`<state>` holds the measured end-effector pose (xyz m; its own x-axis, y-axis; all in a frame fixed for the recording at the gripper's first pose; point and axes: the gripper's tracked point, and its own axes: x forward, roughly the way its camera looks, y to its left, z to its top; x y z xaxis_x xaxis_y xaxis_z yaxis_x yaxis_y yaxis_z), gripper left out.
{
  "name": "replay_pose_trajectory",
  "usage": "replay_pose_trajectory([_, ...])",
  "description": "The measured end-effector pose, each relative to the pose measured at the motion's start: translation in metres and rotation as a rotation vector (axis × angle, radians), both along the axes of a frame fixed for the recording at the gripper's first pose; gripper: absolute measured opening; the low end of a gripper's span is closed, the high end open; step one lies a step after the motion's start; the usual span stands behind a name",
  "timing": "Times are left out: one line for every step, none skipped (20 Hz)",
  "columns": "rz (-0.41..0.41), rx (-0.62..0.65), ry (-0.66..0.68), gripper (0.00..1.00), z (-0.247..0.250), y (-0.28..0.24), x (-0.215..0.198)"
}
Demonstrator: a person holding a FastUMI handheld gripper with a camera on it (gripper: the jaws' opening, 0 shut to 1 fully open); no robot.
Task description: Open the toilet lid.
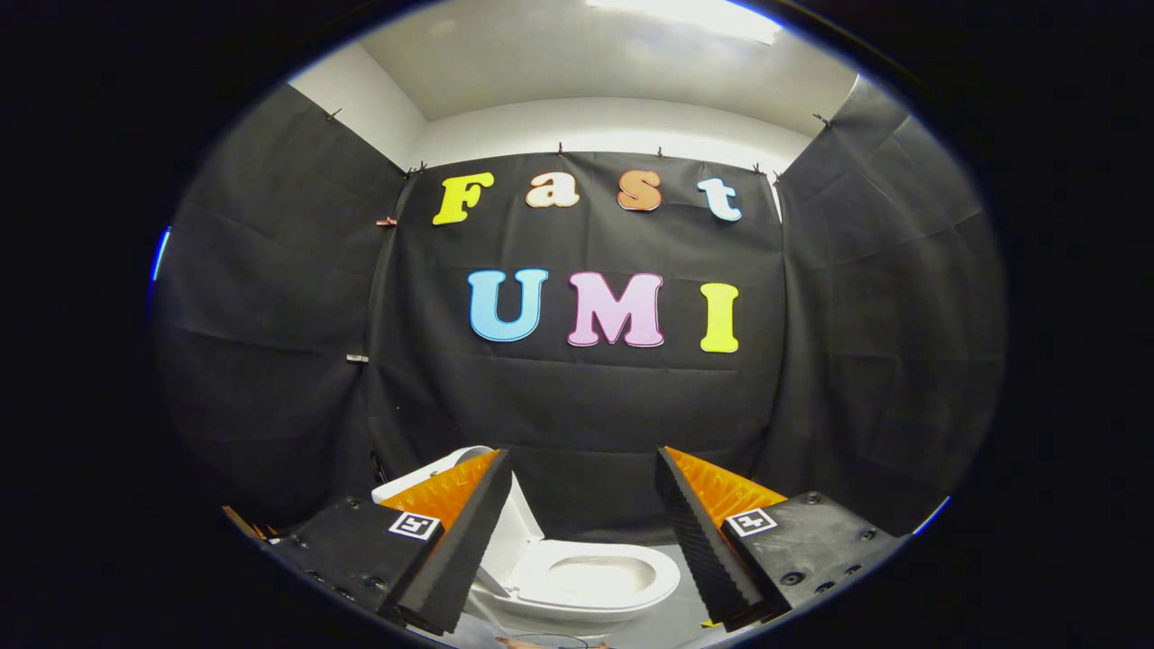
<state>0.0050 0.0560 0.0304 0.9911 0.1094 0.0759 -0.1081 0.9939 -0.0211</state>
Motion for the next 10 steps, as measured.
replay_pose_trajectory([0.000,0.001,0.000,0.99,-0.0003,-0.0001,0.0003])
replay_pose_trajectory([0.000,0.001,0.000,0.99,-0.0005,-0.0005,0.0008])
replay_pose_trajectory([-0.001,0.001,0.000,0.99,-0.0001,-0.0007,0.0013])
replay_pose_trajectory([-0.001,0.000,0.001,0.99,-0.0008,-0.0005,0.0013])
replay_pose_trajectory([0.000,0.000,0.001,0.99,-0.0002,-0.0007,0.0013])
replay_pose_trajectory([0.003,0.001,0.001,0.99,-0.0006,-0.0002,0.0009])
replay_pose_trajectory([0.004,0.003,0.001,0.99,-0.0003,0.0003,-0.0001])
replay_pose_trajectory([0.004,0.002,0.001,0.99,-0.0010,0.0005,0.0007])
replay_pose_trajectory([0.005,0.001,0.001,0.99,-0.0018,0.0005,0.0005])
replay_pose_trajectory([0.004,0.000,0.001,0.99,-0.0010,0.0001,0.0003])
